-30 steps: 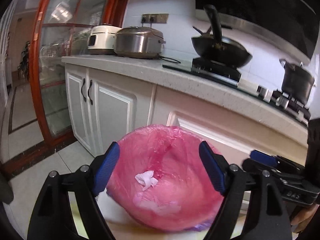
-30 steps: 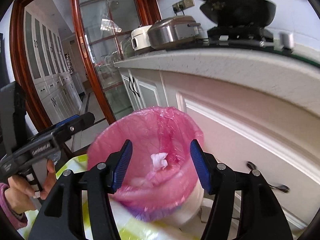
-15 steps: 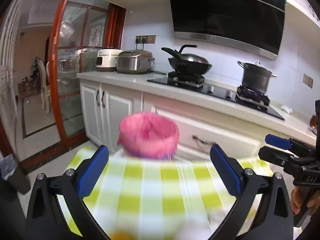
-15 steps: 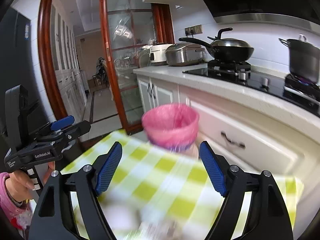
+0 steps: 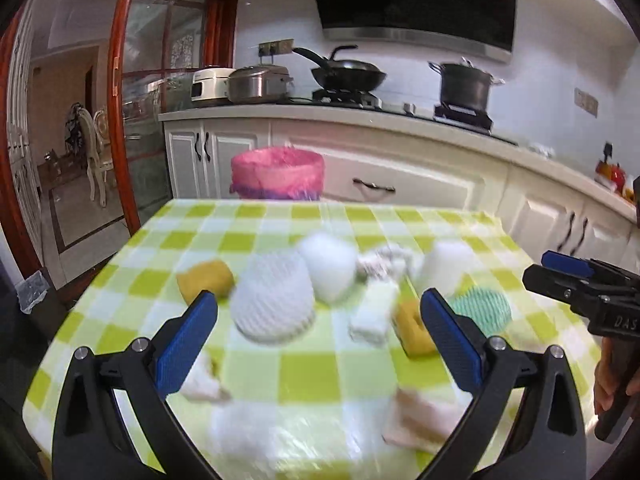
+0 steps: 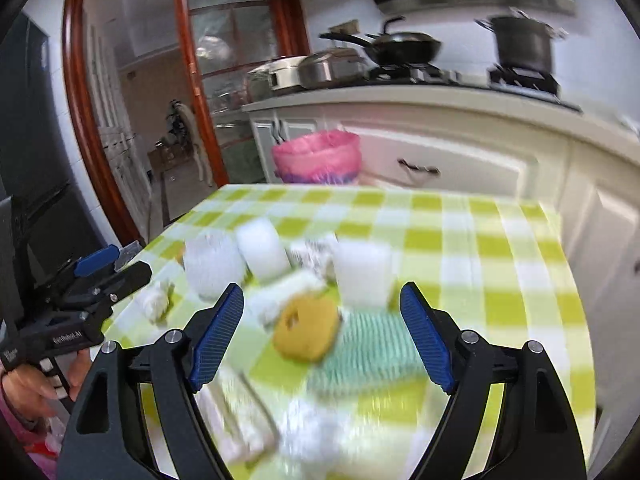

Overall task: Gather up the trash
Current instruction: 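Move both tools back over the table, then grasp the paper napkin with the left gripper while the right gripper grasps the green zigzag cloth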

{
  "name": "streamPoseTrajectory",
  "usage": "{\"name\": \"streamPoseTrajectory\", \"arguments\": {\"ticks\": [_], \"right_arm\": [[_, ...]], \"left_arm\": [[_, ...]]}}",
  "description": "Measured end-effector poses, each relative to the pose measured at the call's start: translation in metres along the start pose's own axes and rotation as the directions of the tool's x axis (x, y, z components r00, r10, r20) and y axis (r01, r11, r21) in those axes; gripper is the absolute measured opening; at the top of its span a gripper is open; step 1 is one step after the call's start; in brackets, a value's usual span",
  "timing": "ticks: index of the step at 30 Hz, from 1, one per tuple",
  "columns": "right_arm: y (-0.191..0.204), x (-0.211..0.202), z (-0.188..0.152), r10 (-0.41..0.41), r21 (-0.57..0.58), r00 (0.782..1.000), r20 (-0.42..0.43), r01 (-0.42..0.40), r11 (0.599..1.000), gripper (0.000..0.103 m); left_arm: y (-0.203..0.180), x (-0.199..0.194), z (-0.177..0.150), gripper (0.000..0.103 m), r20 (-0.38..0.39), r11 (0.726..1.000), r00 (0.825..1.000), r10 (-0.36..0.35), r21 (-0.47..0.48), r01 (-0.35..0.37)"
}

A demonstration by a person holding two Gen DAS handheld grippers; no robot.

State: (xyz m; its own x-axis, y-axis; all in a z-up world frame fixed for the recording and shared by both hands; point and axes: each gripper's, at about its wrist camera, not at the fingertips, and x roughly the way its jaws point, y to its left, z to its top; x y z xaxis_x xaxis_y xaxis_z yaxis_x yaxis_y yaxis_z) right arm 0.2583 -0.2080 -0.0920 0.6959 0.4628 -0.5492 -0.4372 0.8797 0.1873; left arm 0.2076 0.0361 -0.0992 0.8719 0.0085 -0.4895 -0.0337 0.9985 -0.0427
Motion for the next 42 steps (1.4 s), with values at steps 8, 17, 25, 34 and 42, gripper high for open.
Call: {"name": "streamPoseTrajectory", "arguments": {"ticks": [8, 17, 25, 34, 42], "right_arm": [[-0.008, -0.021, -0.062, -0.023, 0.034, 0.999, -0.047, 0.025, 0.999, 0.076], [-0.042, -0.066, -0.055, -0.075, 0.1, 0.996, 0.045, 0.071, 0.992, 0.076], [-0.049, -0.064, -0.057, -0.068, 0.124, 0.997, 0.048, 0.061, 0.99, 0.076], [-0.022, -0.028, -0.057, -0.03, 0.079, 0.999, -0.016, 0.032, 0.996, 0.076], [-0.014, -0.013, -0.048, -0.039, 0.076, 0.999, -0.027, 0.041, 0.996, 0.076]], "left_arm": [[-0.038, -0.008, -0.035, 0.098, -0.047, 0.999, 0.998, -0.041, 0.002, 0.041], [-0.09, 0.035, -0.05, 0.098, -0.114, 0.995, 0.993, -0.018, 0.098, 0.029], [-0.079, 0.036, -0.07, 0.098, -0.164, 0.979, 0.984, 0.064, 0.2, -0.031], [-0.015, 0.007, -0.071, 0.098, -0.144, 0.986, 0.985, 0.098, 0.149, -0.076], [-0.021, 0.002, -0.074, 0.098, -0.161, 0.997, 0.986, -0.043, 0.056, 0.052]]}}
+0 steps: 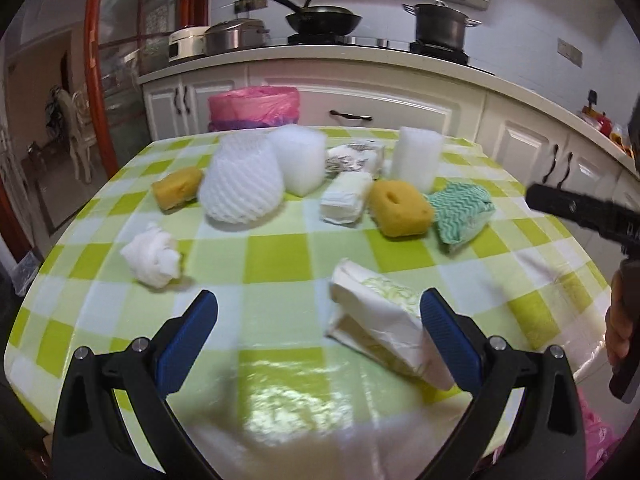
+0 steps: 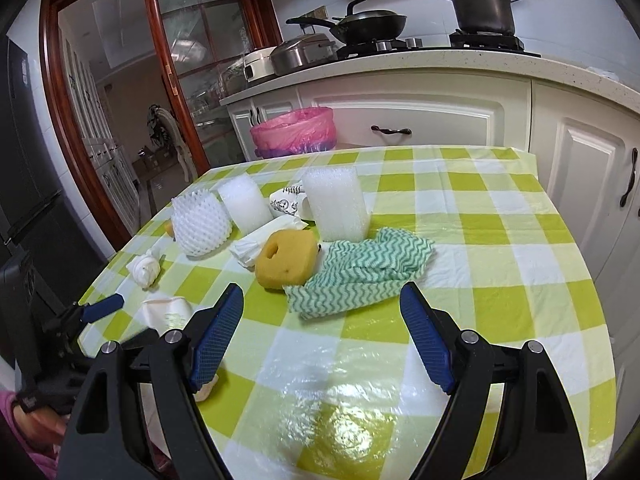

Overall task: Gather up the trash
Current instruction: 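Grasp the paper napkin with the left gripper while the right gripper grasps the green zigzag cloth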

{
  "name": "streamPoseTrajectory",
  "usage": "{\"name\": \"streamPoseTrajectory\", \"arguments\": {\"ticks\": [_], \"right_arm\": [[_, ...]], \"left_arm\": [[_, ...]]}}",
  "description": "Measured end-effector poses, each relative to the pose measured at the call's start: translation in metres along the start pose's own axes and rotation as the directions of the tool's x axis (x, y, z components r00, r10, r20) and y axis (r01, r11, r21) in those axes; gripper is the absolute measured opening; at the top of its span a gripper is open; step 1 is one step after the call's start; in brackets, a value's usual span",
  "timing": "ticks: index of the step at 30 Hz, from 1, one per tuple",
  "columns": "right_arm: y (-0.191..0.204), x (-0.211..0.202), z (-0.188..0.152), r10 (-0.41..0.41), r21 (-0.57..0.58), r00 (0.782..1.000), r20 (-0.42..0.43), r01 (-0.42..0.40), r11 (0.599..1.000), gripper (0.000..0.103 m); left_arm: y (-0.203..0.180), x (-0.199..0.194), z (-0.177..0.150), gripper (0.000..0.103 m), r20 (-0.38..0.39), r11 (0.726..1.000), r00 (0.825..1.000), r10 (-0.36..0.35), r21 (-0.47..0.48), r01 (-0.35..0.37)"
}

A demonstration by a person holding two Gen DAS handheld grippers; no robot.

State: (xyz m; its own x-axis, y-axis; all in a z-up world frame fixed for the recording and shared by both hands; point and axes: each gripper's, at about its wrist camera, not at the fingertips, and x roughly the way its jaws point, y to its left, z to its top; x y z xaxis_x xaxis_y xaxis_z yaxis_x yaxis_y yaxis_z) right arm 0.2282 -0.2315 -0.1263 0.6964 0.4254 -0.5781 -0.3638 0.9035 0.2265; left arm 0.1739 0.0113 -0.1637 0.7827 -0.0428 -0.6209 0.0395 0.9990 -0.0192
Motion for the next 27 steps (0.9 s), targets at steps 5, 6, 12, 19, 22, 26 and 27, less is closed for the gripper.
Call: {"name": "streamPoseTrajectory", "arguments": {"ticks": [5, 6, 12, 19, 22, 26, 27], "right_arm": [[0.002, -0.005, 0.0, -0.026, -0.04, 1.0, 0.007, 0.026, 0.999, 0.076], [-0.001, -0.004, -0.001, -0.03, -0.036, 1.0, 0.003, 0.03, 0.999, 0.076], [-0.024, 0.018, -0.004, -0.05, 0.036, 0.998, -0.045, 0.051, 0.998, 0.076], [-0.026, 0.053, 0.005, -0.043, 0.054, 0.995, -0.089, 0.047, 0.997, 0.076], [-0.024, 0.067, 0.01, -0.031, 0.068, 0.994, -0.103, 0.039, 0.997, 0.076], [-0.023, 0.085, 0.013, -0.05, 0.076, 0.989, -0.136, 0.06, 0.995, 0.075], [-0.023, 0.09, 0.013, -0.064, 0.076, 0.987, -0.148, 0.076, 0.994, 0.073]], "left_arm": [[-0.019, 0.006, -0.001, 0.098, 0.0, 0.999, 0.999, -0.038, 0.018, 0.038], [-0.023, 0.006, -0.001, 0.098, 0.003, 0.999, 0.999, -0.042, 0.026, 0.042], [-0.035, 0.017, -0.002, 0.088, 0.003, 0.998, 0.999, -0.034, 0.061, 0.034], [-0.026, 0.032, 0.003, 0.05, -0.023, 0.997, 1.0, -0.006, 0.075, 0.007], [-0.016, 0.037, 0.01, 0.045, -0.016, 0.998, 1.0, 0.007, 0.061, -0.006], [-0.01, 0.043, 0.014, 0.045, -0.022, 0.999, 0.999, 0.027, 0.038, -0.027], [-0.01, 0.044, 0.013, 0.049, -0.021, 0.999, 0.999, 0.032, 0.034, -0.031]]}}
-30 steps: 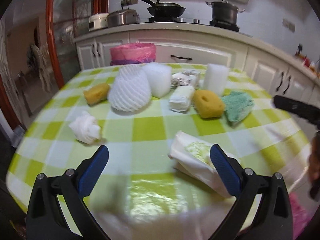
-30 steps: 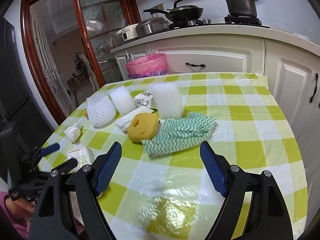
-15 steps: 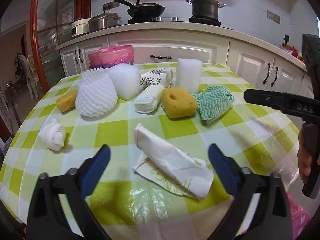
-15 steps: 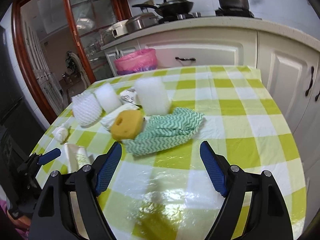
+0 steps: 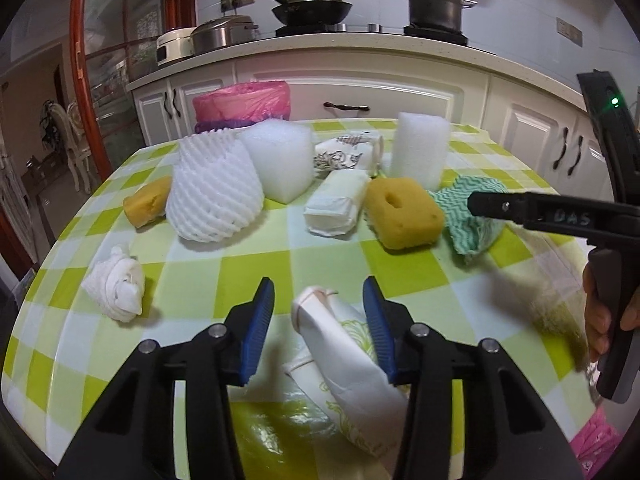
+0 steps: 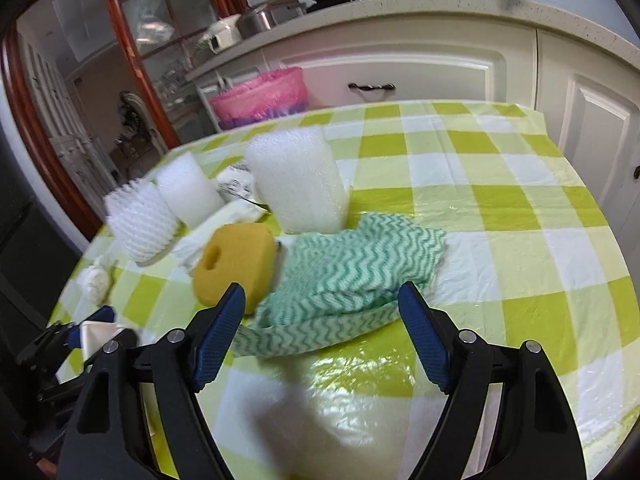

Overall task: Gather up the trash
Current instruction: 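Grasp the paper napkin with the left gripper while the right gripper grasps the green zigzag cloth, then carry the napkin and green cloth in both grippers over the pink bin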

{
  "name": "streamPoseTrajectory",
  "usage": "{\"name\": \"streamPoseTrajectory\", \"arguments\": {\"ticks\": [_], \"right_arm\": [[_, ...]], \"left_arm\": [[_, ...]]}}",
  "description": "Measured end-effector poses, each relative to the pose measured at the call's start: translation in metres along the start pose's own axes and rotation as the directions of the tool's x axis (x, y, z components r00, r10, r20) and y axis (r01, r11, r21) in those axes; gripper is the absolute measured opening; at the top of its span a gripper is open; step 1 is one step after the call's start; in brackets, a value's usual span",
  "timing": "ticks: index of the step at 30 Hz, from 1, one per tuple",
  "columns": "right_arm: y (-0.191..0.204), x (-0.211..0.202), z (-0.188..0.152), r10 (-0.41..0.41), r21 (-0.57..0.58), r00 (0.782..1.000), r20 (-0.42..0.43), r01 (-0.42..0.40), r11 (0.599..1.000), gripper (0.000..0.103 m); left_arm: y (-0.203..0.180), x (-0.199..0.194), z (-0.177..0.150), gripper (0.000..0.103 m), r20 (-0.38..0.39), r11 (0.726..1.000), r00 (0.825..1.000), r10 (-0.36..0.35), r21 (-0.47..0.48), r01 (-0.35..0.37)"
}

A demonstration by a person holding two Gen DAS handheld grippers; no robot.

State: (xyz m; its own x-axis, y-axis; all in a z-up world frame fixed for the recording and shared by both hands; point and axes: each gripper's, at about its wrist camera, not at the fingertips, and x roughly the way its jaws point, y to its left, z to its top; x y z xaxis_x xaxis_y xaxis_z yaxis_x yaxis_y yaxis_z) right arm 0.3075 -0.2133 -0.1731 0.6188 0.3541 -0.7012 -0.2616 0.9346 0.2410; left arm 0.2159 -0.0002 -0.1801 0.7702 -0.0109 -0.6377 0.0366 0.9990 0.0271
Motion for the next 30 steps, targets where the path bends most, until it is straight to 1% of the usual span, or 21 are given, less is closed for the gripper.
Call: {"name": "streamPoseTrajectory", "arguments": {"ticks": [1, 2, 3, 4, 5, 6, 7, 8, 9, 11, 13, 19, 23, 24, 25, 26, 28, 29, 30], "right_arm": [[0.0, 0.003, 0.0, -0.006, 0.003, 1.0, -0.008, 0.006, 1.0, 0.071], [-0.001, 0.008, 0.001, -0.017, 0.006, 1.0, -0.021, 0.017, 1.0, 0.066], [-0.001, 0.011, 0.001, -0.029, 0.004, 0.999, -0.027, 0.029, 1.0, 0.058], [-0.001, 0.014, 0.001, -0.045, -0.002, 0.999, -0.031, 0.045, 0.999, 0.054], [-0.003, 0.016, 0.001, -0.052, -0.001, 0.998, -0.039, 0.052, 0.999, 0.046], [-0.004, 0.016, 0.001, -0.051, 0.004, 0.998, -0.042, 0.051, 0.999, 0.034], [-0.005, 0.016, 0.001, -0.056, 0.002, 0.998, -0.042, 0.056, 0.998, 0.027], [-0.005, 0.014, 0.0, -0.062, -0.008, 0.997, -0.036, 0.061, 0.998, 0.017], [-0.004, 0.012, 0.0, -0.067, -0.017, 0.997, -0.027, 0.066, 0.998, 0.014], [-0.003, 0.003, -0.002, -0.069, -0.035, 0.998, 0.005, 0.069, 0.997, 0.011], [-0.002, -0.009, -0.005, -0.065, -0.039, 0.997, 0.035, 0.066, 0.997, 0.011], [0.003, -0.048, -0.012, -0.037, -0.061, 0.992, 0.121, 0.045, 0.997, 0.011], [0.01, -0.065, -0.02, -0.004, -0.089, 0.99, 0.142, 0.016, 0.996, 0.011], [0.013, -0.068, -0.023, 0.005, -0.098, 0.989, 0.146, 0.01, 0.995, 0.011], [0.016, -0.072, -0.025, 0.011, -0.104, 0.989, 0.15, 0.004, 0.995, 0.011], [0.018, -0.075, -0.026, 0.015, -0.106, 0.988, 0.155, 0.002, 0.994, 0.011], [0.022, -0.08, -0.029, 0.026, -0.111, 0.987, 0.157, -0.009, 0.994, 0.011], [0.025, -0.082, -0.03, 0.031, -0.116, 0.987, 0.158, -0.012, 0.993, 0.011], [0.027, -0.084, -0.032, 0.033, -0.12, 0.987, 0.16, -0.014, 0.993, 0.011]], "left_arm": [[0.0, 0.0, 0.0, 0.056, -0.001, 1.0, 1.0, 0.009, -0.001, -0.009], [0.001, 0.001, -0.001, 0.059, -0.002, 1.0, 1.0, 0.021, -0.001, -0.021], [0.003, 0.0, -0.002, 0.064, -0.004, 1.0, 1.0, 0.025, -0.008, -0.025], [0.005, 0.0, -0.003, 0.065, -0.007, 1.0, 1.0, 0.023, -0.021, -0.023], [0.007, -0.001, -0.003, 0.066, -0.009, 0.999, 1.0, 0.019, -0.035, -0.02], [0.009, -0.001, -0.004, 0.067, -0.011, 0.999, 1.0, 0.02, -0.049, -0.02], [0.012, -0.002, -0.005, 0.068, -0.017, 0.998, 1.0, 0.017, -0.066, -0.018], [0.013, -0.003, -0.006, 0.068, -0.021, 0.997, 1.0, 0.012, -0.08, -0.014], [0.015, -0.004, -0.008, 0.068, -0.03, 0.995, 1.0, 0.005, -0.099, -0.008], [0.016, -0.007, -0.012, 0.068, -0.038, 0.992, 0.999, -0.007, -0.123, 0.002], [0.012, -0.011, -0.015, 0.068, -0.041, 0.992, 0.999, -0.01, -0.126, 0.005], [-0.004, -0.017, -0.025, 0.068, -0.053, 0.995, 0.998, -0.02, -0.1, 0.014], [-0.01, -0.02, -0.028, 0.068, -0.05, 0.997, 0.998, -0.024, -0.081, 0.02], [-0.01, -0.02, -0.029, 0.065, -0.05, 0.996, 0.998, -0.031, -0.085, 0.027], [-0.011, -0.02, -0.029, 0.05, -0.048, 0.995, 0.998, -0.04, -0.088, 0.036], [-0.011, -0.02, -0.029, 0.041, -0.05, 0.994, 0.996, -0.069, -0.092, 0.064], [-0.012, -0.02, -0.03, 0.03, -0.048, 0.992, 0.995, -0.085, -0.093, 0.08], [-0.013, -0.021, -0.03, 0.029, -0.044, 0.993, 0.995, -0.087, -0.088, 0.082], [-0.013, -0.022, -0.03, 0.025, -0.039, 0.993, 0.996, -0.084, -0.084, 0.08]]}}
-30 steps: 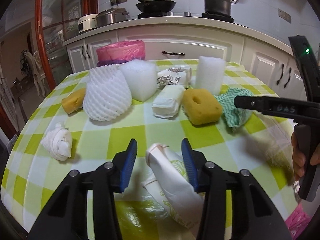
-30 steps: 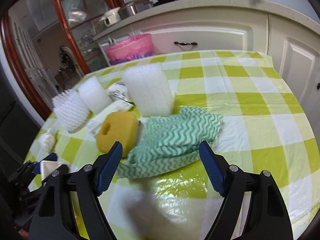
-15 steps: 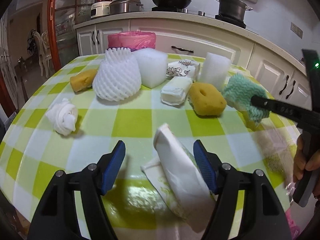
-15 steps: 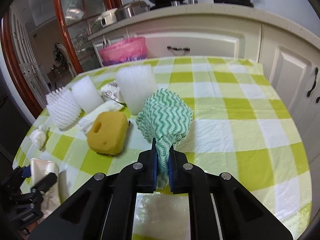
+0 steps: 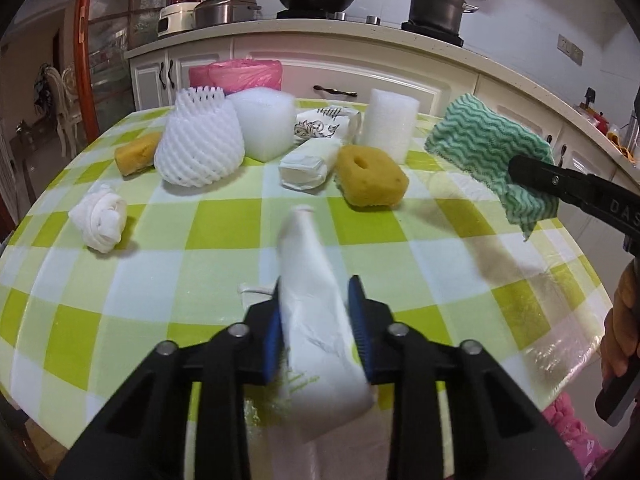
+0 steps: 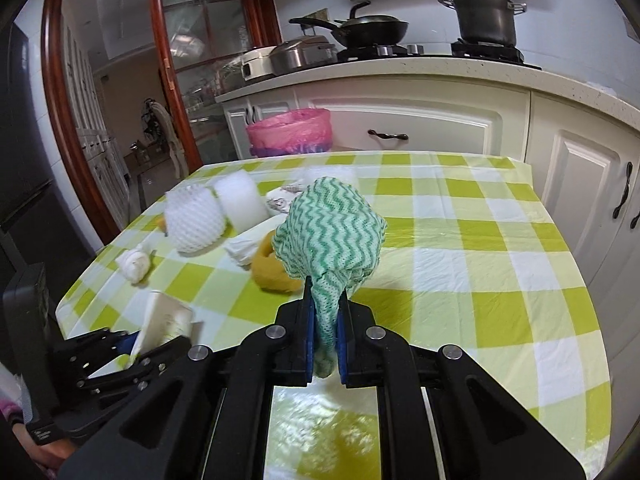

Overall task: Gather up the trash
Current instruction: 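Carry the napkin and green cloth in both grippers over the pink bin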

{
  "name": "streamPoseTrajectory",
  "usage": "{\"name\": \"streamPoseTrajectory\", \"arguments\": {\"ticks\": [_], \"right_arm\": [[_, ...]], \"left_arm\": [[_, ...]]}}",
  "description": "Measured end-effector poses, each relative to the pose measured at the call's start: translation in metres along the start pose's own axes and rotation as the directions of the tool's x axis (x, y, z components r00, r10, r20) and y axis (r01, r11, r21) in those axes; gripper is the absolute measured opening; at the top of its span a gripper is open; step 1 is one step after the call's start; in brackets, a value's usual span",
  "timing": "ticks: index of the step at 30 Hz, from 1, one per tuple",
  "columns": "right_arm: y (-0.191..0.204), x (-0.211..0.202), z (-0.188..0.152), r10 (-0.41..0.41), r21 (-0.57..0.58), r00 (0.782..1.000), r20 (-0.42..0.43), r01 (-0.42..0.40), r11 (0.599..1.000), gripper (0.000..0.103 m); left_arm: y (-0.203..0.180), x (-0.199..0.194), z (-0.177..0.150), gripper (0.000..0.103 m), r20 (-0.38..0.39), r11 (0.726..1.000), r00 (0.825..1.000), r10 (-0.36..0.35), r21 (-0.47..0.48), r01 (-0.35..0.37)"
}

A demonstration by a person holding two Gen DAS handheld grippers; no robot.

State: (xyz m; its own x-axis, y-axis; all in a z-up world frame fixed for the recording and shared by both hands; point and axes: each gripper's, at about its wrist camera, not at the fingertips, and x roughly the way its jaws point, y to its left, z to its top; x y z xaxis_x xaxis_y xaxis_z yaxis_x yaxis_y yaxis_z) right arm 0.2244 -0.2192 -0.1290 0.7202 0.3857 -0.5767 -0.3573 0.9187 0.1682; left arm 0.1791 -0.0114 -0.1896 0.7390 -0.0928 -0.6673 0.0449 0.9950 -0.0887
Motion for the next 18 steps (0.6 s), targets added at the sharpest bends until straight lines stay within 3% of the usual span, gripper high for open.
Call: {"name": "streamPoseTrajectory", "arguments": {"ticks": [10, 18], "right_arm": [[0.026, -0.012, 0.002, 0.04, -0.049, 0.999, 0.021, -0.039, 0.998, 0.011], [0.04, 0.0, 0.027, 0.078, -0.064, 0.997, 0.025, -0.076, 0.995, 0.011]], "left_arm": [[0.005, -0.029, 0.012, 0.024, 0.105, 0.999, 0.994, 0.034, 0.014, -0.035], [0.018, -0.035, 0.042, 0.024, 0.147, 0.998, 0.988, 0.057, 0.007, -0.058]]}}
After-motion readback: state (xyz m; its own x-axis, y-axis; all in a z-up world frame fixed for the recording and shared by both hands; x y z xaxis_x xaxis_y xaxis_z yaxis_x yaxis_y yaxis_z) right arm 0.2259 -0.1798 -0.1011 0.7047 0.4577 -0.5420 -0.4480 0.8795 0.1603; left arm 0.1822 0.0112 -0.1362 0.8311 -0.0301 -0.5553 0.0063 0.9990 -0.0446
